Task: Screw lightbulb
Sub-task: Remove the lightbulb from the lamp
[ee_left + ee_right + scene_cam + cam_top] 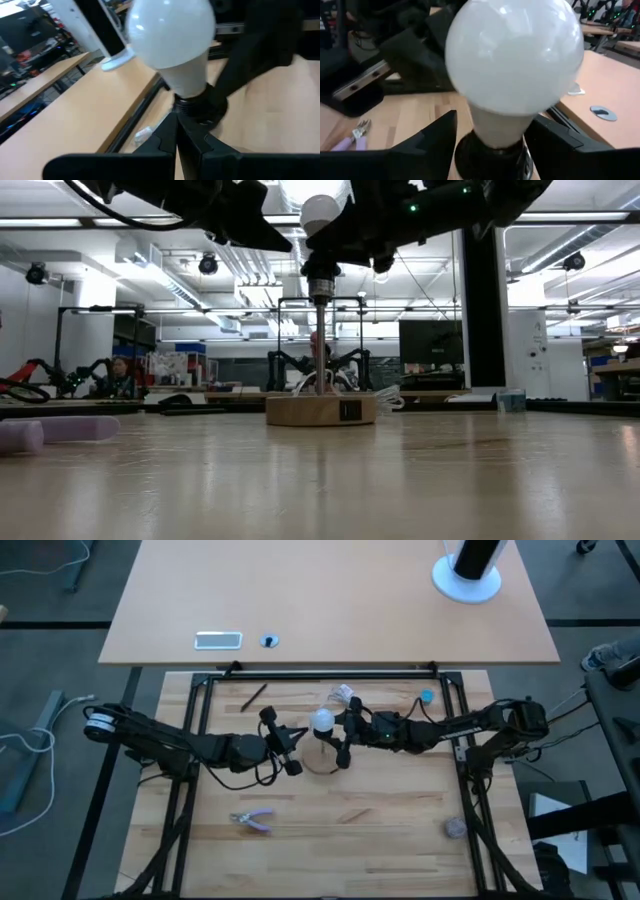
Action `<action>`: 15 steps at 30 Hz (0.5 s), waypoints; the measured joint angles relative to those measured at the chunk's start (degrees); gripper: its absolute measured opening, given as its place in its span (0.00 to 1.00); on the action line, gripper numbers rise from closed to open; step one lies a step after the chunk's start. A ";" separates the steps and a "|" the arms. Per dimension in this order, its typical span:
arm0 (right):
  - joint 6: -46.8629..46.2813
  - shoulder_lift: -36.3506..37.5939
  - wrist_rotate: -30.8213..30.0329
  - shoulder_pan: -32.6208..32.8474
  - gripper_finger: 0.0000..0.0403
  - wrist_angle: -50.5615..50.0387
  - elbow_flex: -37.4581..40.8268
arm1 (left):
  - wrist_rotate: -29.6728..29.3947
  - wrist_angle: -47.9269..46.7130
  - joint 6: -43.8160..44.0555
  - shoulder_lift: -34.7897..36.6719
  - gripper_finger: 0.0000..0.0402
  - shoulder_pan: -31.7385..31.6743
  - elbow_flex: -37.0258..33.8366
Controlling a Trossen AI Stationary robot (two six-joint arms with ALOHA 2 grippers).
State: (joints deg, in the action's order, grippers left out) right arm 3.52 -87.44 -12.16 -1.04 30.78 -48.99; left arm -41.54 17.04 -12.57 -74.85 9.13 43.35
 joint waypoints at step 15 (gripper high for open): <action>-2.42 8.53 -1.44 0.02 0.55 -13.37 0.07 | 0.78 7.25 -6.87 0.21 0.00 -4.59 0.00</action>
State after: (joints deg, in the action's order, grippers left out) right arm 1.10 -78.91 -13.61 -1.02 17.41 -48.93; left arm -40.76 24.29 -19.44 -74.64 4.53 43.35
